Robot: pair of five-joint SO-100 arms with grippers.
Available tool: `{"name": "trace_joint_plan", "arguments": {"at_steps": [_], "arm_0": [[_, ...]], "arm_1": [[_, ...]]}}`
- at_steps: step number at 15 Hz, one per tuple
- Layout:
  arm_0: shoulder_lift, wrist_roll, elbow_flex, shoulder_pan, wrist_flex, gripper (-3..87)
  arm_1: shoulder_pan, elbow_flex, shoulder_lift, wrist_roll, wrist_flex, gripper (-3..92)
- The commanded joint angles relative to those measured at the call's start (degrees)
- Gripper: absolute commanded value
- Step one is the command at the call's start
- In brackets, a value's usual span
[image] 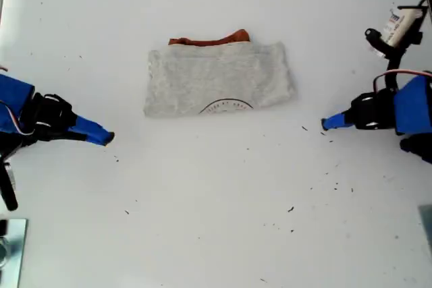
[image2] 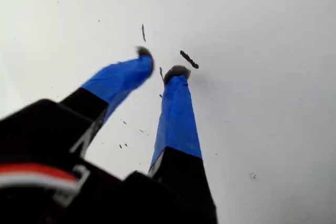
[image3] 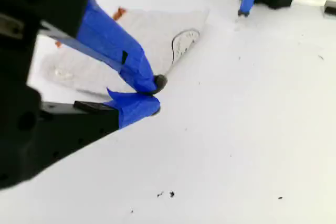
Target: Fold t shirt
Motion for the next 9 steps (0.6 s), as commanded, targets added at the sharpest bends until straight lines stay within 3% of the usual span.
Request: {"name": "trace_joint_plan", "arguments": {"at_steps": [1, 2, 3, 5, 9], "arm_0": [[3.0, 5.9, 0.8, 3.3, 1.0, 15.1], [3.0, 10.8, 0.7, 5.4, 1.0, 15.3], [3.1, 18.3, 0.7, 7.1, 0.9, 15.3], [3.3, 19.5, 0.7, 9.8, 0.8, 15.1], [3.3, 19.5, 0.7, 10.8, 0.8, 15.1]], "arm_1": [[-1.5, 3.0, 0.8, -9.1, -0.4, 3.8], [-1.9, 3.0, 0.8, -23.0, 0.0, 5.1], [-10.3, 2.9, 1.0, -23.0, -0.2, 4.9], [-20.0, 3.1, 1.0, -45.2, -0.5, 4.1], [-20.2, 3.2, 1.0, -45.4, -0.6, 4.0]]}}
